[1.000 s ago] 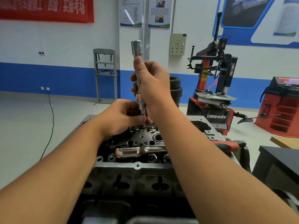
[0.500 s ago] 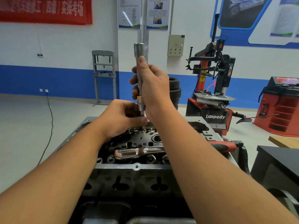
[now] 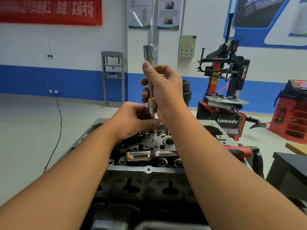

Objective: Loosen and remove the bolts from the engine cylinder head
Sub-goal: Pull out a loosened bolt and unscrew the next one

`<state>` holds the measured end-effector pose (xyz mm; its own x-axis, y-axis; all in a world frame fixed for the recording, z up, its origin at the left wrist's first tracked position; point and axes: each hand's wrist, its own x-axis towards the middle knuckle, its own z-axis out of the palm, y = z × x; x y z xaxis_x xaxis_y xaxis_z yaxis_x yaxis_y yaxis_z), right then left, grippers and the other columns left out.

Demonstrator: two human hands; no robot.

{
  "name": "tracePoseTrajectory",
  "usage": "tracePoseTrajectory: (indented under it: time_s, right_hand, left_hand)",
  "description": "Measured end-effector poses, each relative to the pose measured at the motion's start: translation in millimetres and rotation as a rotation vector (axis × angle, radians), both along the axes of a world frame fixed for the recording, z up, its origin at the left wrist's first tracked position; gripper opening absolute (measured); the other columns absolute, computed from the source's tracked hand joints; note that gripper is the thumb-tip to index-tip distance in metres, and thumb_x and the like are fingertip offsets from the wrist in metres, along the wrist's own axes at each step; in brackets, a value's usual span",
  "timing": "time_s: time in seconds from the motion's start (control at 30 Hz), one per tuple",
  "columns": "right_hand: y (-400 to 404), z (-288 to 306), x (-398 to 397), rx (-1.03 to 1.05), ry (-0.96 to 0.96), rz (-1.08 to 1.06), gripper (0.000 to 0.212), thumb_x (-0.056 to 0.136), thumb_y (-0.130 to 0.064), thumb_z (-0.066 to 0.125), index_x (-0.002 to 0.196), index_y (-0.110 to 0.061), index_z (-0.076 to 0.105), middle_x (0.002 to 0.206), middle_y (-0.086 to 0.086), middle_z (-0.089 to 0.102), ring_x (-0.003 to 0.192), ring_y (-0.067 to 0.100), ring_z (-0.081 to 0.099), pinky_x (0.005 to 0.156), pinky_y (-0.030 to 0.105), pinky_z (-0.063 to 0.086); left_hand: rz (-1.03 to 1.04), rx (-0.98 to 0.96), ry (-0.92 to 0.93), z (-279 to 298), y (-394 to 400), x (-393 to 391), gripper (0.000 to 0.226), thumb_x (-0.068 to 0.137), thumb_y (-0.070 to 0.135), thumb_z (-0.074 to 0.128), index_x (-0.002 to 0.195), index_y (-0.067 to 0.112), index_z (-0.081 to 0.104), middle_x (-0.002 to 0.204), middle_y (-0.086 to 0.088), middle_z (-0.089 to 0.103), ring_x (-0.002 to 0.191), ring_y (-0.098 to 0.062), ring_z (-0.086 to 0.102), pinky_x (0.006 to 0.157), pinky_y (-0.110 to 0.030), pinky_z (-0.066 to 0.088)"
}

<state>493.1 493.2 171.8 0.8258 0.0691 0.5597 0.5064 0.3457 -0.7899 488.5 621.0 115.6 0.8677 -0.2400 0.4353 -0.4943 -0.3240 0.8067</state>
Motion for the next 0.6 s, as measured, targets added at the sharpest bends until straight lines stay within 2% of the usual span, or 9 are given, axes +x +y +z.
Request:
tracePoseTrajectory:
  time_s: [0.1, 0.23, 0.33, 0.43, 0.5, 0.6]
  right_hand:
    - [0.2, -0.6, -0.4, -0.018, -0.011, -0.029, 0.024, 0.098, -0.032, 0.073, 0.089, -0.014, 0.061, 0.073, 0.004, 0.070, 0.049, 0.018, 0.053, 0.047, 0.029, 0.049]
    - [2.0, 0.8, -0.1, -0.056, -0.027, -0.040, 0.029, 0.108, -0.037, 0.054, 0.095, -0.012, 0.062, 0.074, 0.002, 0.071, 0.048, 0.019, 0.054, 0.048, 0.029, 0.047]
    - [3.0, 0.8, 1.2, -0.065, -0.028, -0.026, 0.034, 0.109, -0.040, 0.049, 0.096, -0.012, 0.064, 0.073, 0.002, 0.071, 0.048, 0.018, 0.055, 0.048, 0.029, 0.047]
    - [2.2, -0.2, 2.0, -0.035, -0.032, -0.034, 0.028, 0.102, -0.040, 0.064, 0.093, -0.013, 0.062, 0.071, 0.001, 0.069, 0.047, 0.016, 0.053, 0.046, 0.028, 0.048]
    - [1.4, -1.1, 2.8, -0.023, -0.044, -0.058, 0.028, 0.098, -0.038, 0.071, 0.091, -0.014, 0.059, 0.070, 0.002, 0.068, 0.047, 0.016, 0.053, 0.046, 0.029, 0.048]
    - [2.1, -0.7, 2.5, -0.033, -0.061, -0.075, 0.029, 0.101, -0.039, 0.065, 0.091, -0.013, 0.058, 0.069, 0.000, 0.069, 0.046, 0.016, 0.053, 0.045, 0.028, 0.048]
  left_hand:
    - [-0.070, -0.040, 0.070, 0.1, 0.5, 1.1, 0.024, 0.094, 0.027, 0.071, 0.110, 0.010, 0.077, 0.103, -0.006, 0.081, 0.099, -0.018, 0.077, 0.092, -0.034, 0.056]
    - [-0.079, -0.044, 0.064, -0.5, 1.8, 2.9, 0.018, 0.105, 0.010, 0.060, 0.114, 0.005, 0.074, 0.104, -0.007, 0.080, 0.096, -0.013, 0.077, 0.081, -0.019, 0.057]
    - [-0.030, -0.018, 0.021, -1.0, 1.6, 3.2, 0.015, 0.101, 0.013, 0.068, 0.114, 0.009, 0.074, 0.105, -0.005, 0.080, 0.100, -0.017, 0.077, 0.092, -0.034, 0.059]
    - [-0.019, -0.043, 0.005, -0.4, 0.2, 1.1, 0.026, 0.086, 0.024, 0.079, 0.108, 0.012, 0.075, 0.100, -0.004, 0.080, 0.098, -0.021, 0.077, 0.096, -0.044, 0.059]
    - [-0.023, -0.032, -0.001, -0.1, 0.0, 0.6, 0.028, 0.083, 0.030, 0.078, 0.106, 0.014, 0.077, 0.100, -0.003, 0.080, 0.098, -0.020, 0.076, 0.096, -0.043, 0.059]
    - [-0.072, -0.033, 0.050, -0.2, 0.3, 1.6, 0.021, 0.098, 0.023, 0.069, 0.115, 0.012, 0.076, 0.107, -0.005, 0.080, 0.104, -0.017, 0.076, 0.091, -0.027, 0.059]
